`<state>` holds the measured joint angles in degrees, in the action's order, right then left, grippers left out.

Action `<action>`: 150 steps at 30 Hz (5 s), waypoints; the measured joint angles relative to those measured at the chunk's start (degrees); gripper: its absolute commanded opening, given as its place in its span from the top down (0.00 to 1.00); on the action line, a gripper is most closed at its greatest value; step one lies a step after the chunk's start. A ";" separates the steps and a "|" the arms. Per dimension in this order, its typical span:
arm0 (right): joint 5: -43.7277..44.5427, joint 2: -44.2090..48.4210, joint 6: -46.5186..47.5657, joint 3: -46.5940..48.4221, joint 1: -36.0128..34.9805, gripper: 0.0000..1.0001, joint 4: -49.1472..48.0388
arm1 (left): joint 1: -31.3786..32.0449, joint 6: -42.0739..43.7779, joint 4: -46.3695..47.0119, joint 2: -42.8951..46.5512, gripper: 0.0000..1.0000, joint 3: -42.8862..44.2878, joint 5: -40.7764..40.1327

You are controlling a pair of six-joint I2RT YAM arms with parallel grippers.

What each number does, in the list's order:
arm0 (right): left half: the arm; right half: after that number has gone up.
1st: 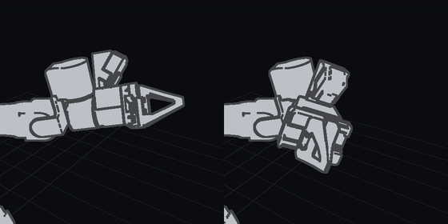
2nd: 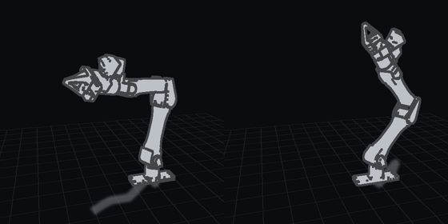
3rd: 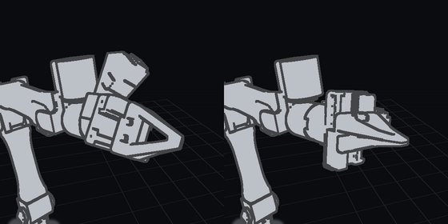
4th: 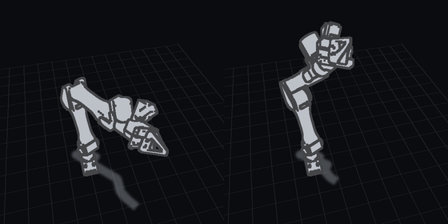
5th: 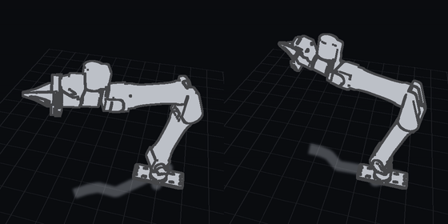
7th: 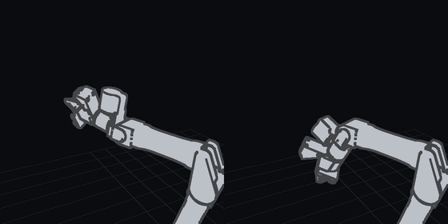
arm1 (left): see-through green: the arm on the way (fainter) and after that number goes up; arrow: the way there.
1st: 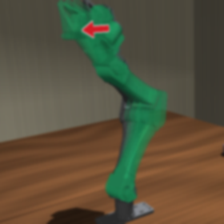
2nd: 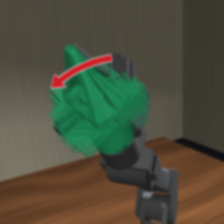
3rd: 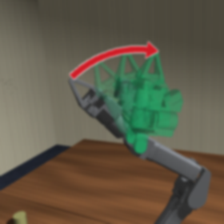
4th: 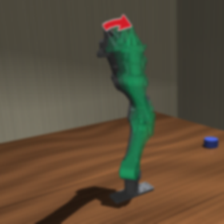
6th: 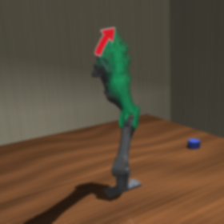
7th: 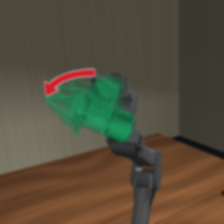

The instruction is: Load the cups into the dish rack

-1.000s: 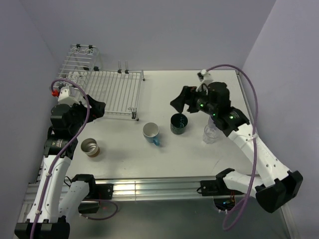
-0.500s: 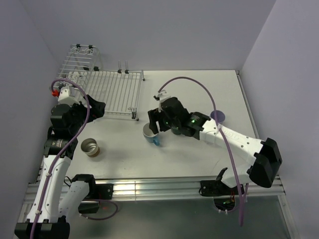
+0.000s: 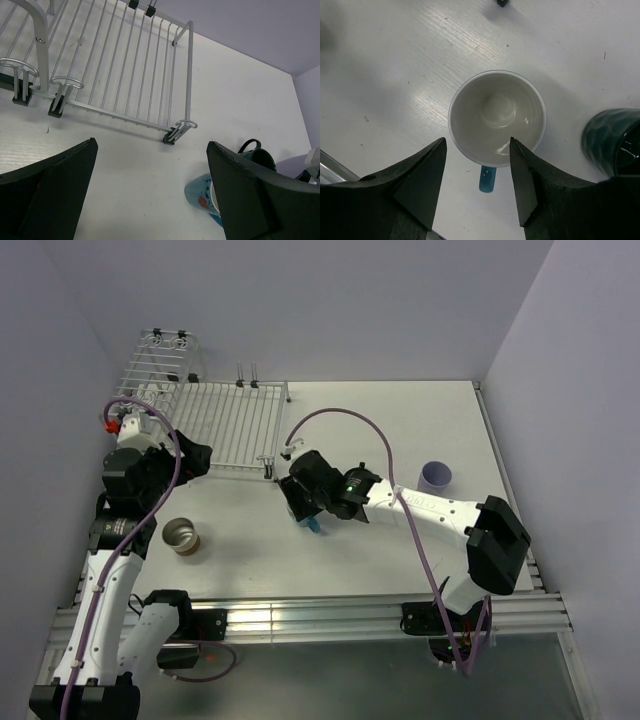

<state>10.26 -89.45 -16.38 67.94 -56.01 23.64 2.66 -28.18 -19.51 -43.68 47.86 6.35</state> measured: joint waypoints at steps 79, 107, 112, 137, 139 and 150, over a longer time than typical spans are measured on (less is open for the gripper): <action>-55.98 11.10 -53.42 -7.21 29.81 1.00 -69.05 | 16.85 -21.16 33.05 -17.09 0.01 8.39 24.85; -55.01 5.27 -64.65 -10.34 30.45 0.95 -87.43 | 20.09 -25.62 37.64 -20.09 1.00 8.39 27.30; -53.22 8.83 -59.56 -10.71 30.38 0.71 -80.48 | 20.33 -25.64 37.46 -20.06 1.00 8.59 27.30; -22.71 26.23 -29.64 -10.56 30.29 0.38 -33.11 | 21.09 -10.19 5.79 -27.65 1.00 35.60 7.23; -20.39 27.02 -27.65 -10.05 30.29 0.38 -30.05 | 21.09 -7.37 1.66 -32.89 1.00 43.04 0.48; -16.70 27.15 -20.15 -8.44 30.29 0.37 -18.91 | 18.86 1.46 -23.61 -73.46 1.00 84.70 -24.96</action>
<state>-6.44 -62.30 -36.53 59.51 -25.71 4.73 21.52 -26.72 -43.11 -117.14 132.55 -18.61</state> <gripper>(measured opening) 0.631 0.744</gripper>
